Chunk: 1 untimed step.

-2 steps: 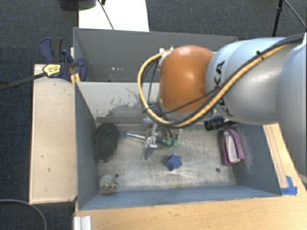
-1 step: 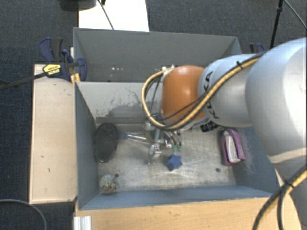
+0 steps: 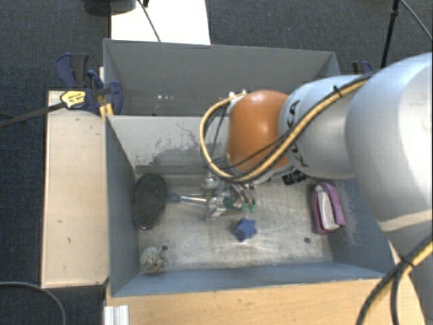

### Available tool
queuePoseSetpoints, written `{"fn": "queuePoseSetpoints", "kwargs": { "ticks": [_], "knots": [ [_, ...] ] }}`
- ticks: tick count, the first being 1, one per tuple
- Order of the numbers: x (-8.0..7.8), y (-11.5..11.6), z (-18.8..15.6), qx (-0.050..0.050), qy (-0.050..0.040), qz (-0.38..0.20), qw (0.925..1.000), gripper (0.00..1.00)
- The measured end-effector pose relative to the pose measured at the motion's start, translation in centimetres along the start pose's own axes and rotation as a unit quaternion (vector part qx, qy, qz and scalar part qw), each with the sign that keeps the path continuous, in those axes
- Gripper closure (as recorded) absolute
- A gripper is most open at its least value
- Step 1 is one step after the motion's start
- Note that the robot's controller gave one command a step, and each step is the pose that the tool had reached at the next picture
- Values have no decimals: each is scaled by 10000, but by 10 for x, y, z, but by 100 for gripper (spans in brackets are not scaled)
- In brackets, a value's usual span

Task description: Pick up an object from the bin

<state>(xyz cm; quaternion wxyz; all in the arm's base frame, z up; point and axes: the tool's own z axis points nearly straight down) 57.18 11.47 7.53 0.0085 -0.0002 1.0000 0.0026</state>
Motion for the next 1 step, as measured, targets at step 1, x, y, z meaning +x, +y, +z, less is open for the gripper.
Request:
{"fn": "queuePoseSetpoints", "kwargs": {
  "ticks": [1],
  "knots": [
    [4,-11,-144,17,40,-450,9990,100]
  ]
}}
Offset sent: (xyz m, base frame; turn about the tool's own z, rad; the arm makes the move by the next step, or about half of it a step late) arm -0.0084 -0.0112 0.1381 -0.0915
